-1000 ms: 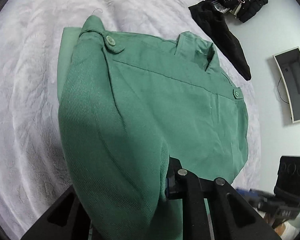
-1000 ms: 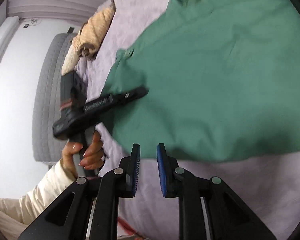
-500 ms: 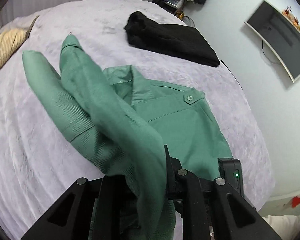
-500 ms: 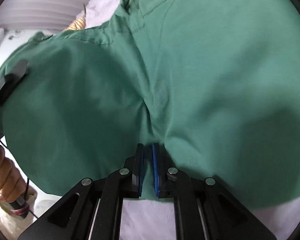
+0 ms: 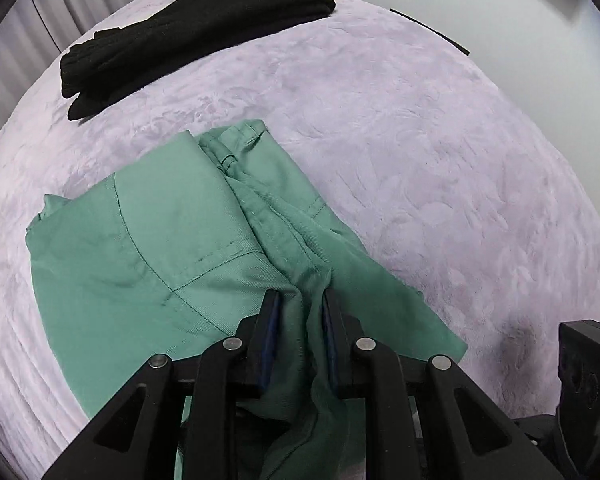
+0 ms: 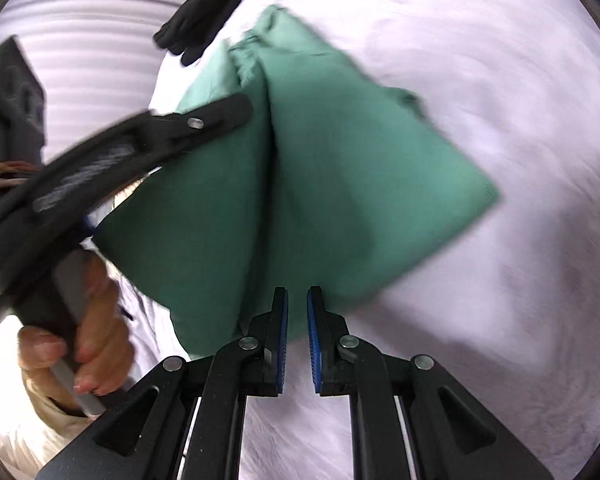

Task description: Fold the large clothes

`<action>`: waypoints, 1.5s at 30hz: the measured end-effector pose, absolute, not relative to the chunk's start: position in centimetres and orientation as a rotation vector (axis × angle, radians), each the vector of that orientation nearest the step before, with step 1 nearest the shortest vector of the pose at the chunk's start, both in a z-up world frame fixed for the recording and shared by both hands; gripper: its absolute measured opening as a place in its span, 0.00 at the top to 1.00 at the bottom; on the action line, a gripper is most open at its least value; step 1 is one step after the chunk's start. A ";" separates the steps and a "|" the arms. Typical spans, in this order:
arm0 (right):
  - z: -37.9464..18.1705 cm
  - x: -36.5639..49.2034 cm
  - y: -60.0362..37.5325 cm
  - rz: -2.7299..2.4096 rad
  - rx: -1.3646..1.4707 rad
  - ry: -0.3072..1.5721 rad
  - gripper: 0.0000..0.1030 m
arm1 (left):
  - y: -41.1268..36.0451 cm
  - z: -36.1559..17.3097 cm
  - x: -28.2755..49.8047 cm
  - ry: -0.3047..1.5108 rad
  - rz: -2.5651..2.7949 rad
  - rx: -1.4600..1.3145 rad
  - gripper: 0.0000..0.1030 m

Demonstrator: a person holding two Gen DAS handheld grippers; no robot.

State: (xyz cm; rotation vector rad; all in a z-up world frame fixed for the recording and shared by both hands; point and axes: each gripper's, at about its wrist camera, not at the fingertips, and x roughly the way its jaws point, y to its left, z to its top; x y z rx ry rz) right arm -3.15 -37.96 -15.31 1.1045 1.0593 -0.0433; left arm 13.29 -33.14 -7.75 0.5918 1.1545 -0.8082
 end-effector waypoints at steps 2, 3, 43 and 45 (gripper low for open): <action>-15.6 -4.2 -39.0 -0.059 1.120 1.054 0.88 | -33.1 -7.6 13.0 1.148 -0.804 0.576 0.55; -15.6 -4.4 -39.3 -0.066 1.125 1.054 0.88 | -32.9 -7.3 12.9 1.146 -0.814 0.548 0.43; -12.2 -4.3 -42.8 -0.257 0.657 1.282 0.99 | -9.7 -12.2 16.6 1.279 -0.316 0.243 0.00; -9.4 -4.7 -43.6 -0.236 0.685 1.174 0.94 | -9.3 -12.5 16.6 1.294 -0.320 0.217 0.00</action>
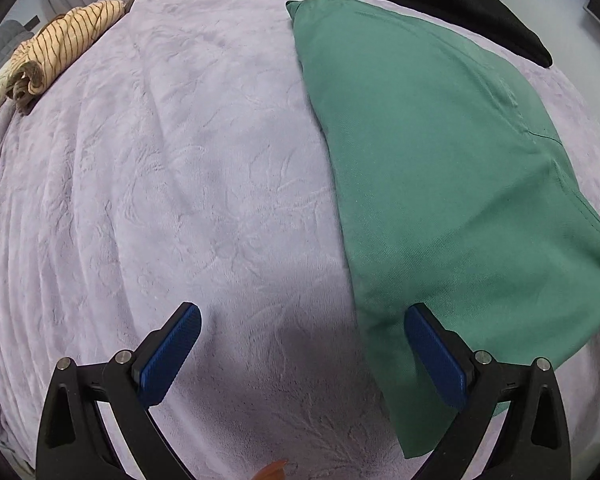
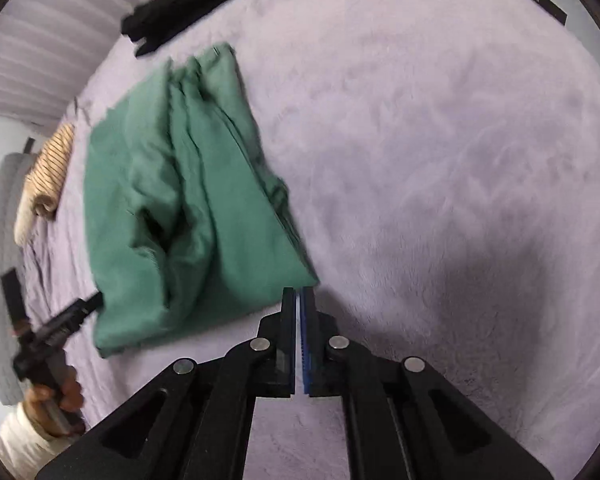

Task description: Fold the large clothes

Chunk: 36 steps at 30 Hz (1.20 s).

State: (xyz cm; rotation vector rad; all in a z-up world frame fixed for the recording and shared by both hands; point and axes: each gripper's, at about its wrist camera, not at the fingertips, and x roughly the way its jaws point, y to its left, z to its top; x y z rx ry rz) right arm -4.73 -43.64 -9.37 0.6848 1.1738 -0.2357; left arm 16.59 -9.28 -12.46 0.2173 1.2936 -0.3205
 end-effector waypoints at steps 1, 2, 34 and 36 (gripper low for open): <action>-8.1 -4.4 -43.9 -0.194 0.696 1.134 0.94 | -9.2 -12.6 16.7 1.302 -0.320 0.203 0.00; -7.1 -3.6 -44.1 -0.142 0.710 1.103 0.88 | -9.1 -12.7 16.8 1.310 -0.316 0.193 0.00; -7.9 6.5 -43.3 -0.029 0.591 1.206 0.91 | -9.0 -9.6 17.2 1.253 -0.367 0.140 0.00; -6.0 4.9 -42.3 0.009 0.593 1.163 0.91 | -9.3 -9.2 16.0 1.253 -0.387 0.136 0.00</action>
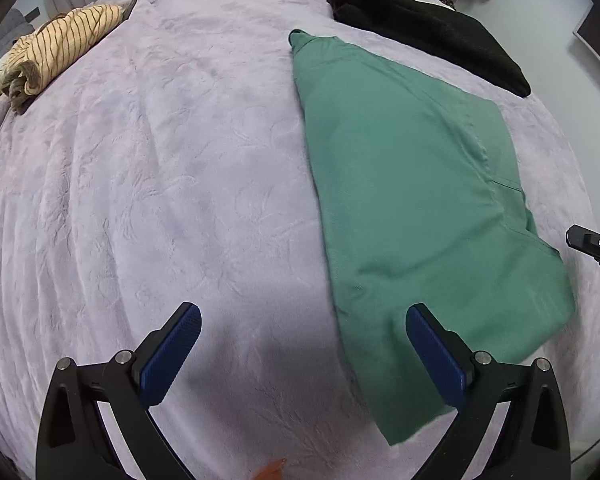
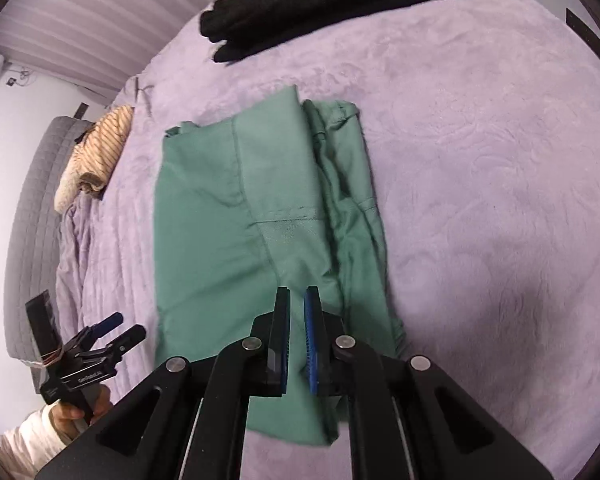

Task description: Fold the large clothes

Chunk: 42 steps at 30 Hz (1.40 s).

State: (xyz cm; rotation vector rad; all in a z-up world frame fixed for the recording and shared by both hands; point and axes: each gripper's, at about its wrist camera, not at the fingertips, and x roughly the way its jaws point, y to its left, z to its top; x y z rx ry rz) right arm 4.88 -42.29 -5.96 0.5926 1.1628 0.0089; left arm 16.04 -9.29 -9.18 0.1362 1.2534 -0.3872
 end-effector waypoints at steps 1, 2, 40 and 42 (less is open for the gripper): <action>-5.4 4.1 -41.7 0.029 0.583 1.153 0.91 | -9.6 -9.5 15.4 1.260 -0.387 0.152 0.00; -5.4 3.5 -40.8 0.038 0.565 1.158 0.91 | -10.0 -10.3 14.9 1.283 -0.381 0.174 0.00; -13.2 -2.4 -37.6 -0.150 0.435 1.404 1.00 | -8.3 -12.0 10.4 1.383 -0.277 0.153 0.00; -12.9 -3.1 -37.7 -0.167 0.449 1.426 1.00 | -8.4 -11.2 10.4 1.384 -0.269 0.169 0.00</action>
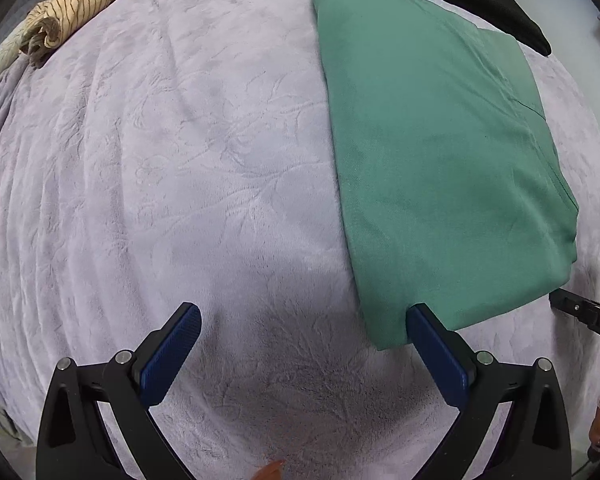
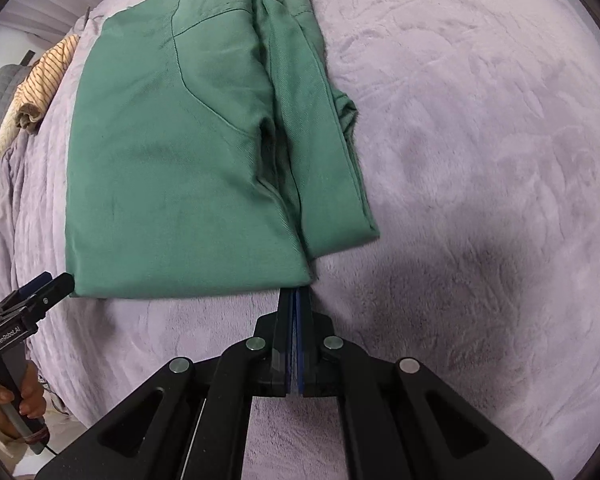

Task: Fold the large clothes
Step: 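Open the right tool and withdraw both tools from the jacket, then grasp the folded side edge of the green jacket with both tools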

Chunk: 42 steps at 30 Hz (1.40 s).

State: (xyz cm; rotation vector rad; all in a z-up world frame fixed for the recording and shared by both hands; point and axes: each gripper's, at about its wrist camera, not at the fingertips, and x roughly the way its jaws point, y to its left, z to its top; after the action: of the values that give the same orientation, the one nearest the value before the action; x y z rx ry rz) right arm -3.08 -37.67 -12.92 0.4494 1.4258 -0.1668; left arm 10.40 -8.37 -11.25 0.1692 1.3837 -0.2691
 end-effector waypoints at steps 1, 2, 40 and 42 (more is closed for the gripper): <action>-12.4 -3.4 -37.8 -0.167 0.468 1.420 1.00 | -8.4 -10.9 10.4 1.381 -0.270 0.175 0.00; -11.8 -3.7 -38.0 -0.168 0.481 1.408 0.96 | -8.4 -10.6 10.5 1.378 -0.270 0.182 0.00; -16.2 16.4 -49.0 0.291 0.983 1.182 0.23 | -14.8 -16.0 19.2 1.542 -0.637 -0.107 0.00; -16.8 17.2 -48.9 0.272 1.010 1.182 0.23 | -15.0 -15.7 19.0 1.524 -0.645 -0.109 0.06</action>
State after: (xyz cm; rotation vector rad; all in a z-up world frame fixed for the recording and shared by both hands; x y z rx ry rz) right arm 17.24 -48.86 -16.76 1.0102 1.1823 0.2724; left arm 18.96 -15.00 -15.70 -0.1090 1.5240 -0.6450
